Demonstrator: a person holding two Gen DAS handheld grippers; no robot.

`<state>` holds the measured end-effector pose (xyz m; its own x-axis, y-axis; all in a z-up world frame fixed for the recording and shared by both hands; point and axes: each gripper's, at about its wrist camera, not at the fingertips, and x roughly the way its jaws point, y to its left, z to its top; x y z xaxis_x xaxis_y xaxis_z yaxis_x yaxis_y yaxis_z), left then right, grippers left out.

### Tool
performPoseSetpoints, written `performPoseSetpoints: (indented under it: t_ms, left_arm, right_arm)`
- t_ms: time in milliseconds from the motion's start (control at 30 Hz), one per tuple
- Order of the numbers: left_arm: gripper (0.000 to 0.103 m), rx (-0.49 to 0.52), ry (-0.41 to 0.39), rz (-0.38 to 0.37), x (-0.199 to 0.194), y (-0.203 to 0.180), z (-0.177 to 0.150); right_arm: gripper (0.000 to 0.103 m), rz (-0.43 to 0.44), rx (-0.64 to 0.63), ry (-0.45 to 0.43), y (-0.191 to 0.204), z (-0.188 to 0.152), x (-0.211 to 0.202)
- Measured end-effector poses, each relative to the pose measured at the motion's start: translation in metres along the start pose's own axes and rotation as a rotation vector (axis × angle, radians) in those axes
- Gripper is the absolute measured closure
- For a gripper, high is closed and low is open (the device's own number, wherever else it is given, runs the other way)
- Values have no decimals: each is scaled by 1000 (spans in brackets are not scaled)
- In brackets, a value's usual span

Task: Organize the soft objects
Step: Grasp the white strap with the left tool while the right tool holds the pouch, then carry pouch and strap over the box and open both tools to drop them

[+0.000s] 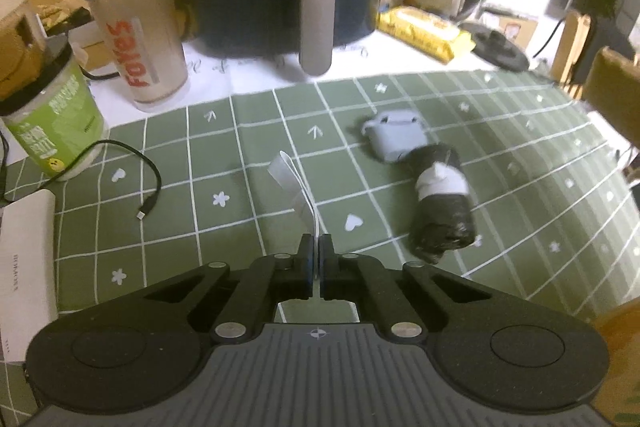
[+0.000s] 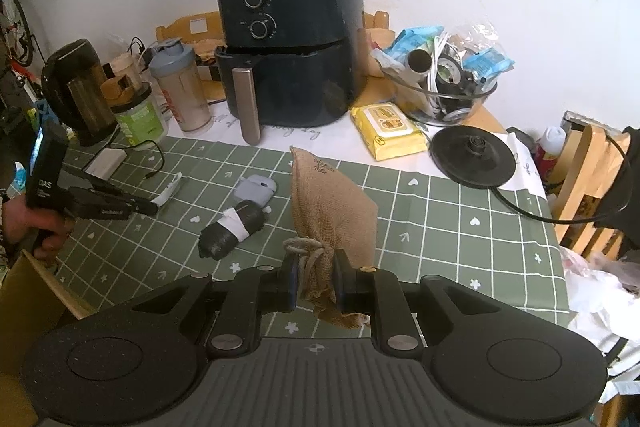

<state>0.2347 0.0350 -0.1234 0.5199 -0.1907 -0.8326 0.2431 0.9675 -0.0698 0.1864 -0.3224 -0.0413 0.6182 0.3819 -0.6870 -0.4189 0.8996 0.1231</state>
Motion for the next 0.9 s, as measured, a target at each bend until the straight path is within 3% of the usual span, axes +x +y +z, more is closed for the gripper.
performPoseSetpoints:
  t_ms: [467,900]
  left_arm:
    - [100,-56,-99,-60,-85,-9,-1]
    - [100,-54,-159,-109,-159,-48,-25]
  right_arm:
    - [83,64,-7,-41,21,0,-30]
    - [83,145,-67,-74,42,-8,-64]
